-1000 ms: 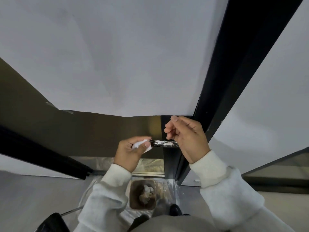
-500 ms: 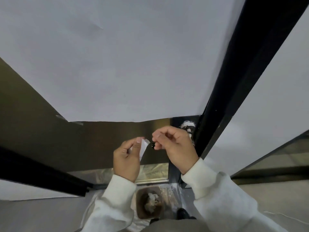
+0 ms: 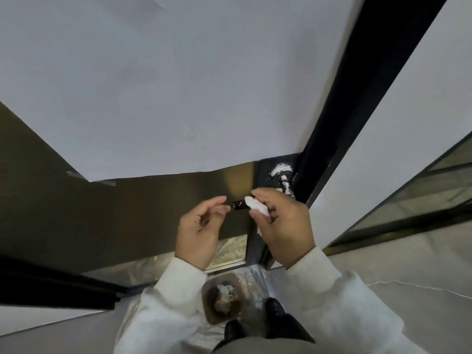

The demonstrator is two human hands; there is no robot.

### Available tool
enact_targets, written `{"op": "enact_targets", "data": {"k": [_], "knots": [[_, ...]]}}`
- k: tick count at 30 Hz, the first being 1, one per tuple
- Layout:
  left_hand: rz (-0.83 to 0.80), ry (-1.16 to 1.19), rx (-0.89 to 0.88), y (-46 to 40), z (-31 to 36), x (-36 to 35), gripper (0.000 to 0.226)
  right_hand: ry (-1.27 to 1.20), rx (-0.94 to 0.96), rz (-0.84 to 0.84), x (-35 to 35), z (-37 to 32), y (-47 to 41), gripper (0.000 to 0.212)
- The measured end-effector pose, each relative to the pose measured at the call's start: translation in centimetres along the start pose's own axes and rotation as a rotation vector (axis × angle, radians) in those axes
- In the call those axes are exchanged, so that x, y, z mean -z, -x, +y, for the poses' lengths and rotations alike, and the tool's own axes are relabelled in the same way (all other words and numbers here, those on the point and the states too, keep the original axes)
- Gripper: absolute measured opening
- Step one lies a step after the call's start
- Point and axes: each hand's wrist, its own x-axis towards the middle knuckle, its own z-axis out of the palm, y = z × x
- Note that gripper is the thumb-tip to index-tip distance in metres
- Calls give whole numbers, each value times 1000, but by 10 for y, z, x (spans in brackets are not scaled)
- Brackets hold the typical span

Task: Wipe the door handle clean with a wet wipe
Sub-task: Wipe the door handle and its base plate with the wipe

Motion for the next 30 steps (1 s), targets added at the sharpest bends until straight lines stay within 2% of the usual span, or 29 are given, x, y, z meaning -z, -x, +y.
{"op": "enact_targets", "data": {"k": [3, 5, 7, 9, 13, 17, 21, 25, 30], "knots": [[-34, -37, 80, -19, -12, 4, 30, 200, 231, 72, -4, 3, -12, 19], [-66, 69, 194, -28, -19, 1, 34, 307, 347, 30, -22, 6, -18, 16], [-80, 163, 263, -32, -21, -3, 41, 424, 379, -77, -43, 9, -14, 13], [-83, 206, 277, -34, -19, -6, 46, 451, 372, -148, -56, 14, -2, 20], [-107, 152, 254, -37, -18, -4, 48, 410, 354, -154, -61, 19, 16, 30], [-214, -78, 164, -41, -10, -2, 50, 272, 180, -128, -53, 26, 34, 26], [-315, -333, 2, -40, 1, -6, 39, 256, 110, 35, -39, 20, 20, 16], [-360, -429, -72, -42, 8, -8, 32, 355, 190, -66, -47, 17, 8, 34], [-360, -593, -82, -49, 1, -6, 27, 386, 141, -52, -36, 26, 16, 33]]}}
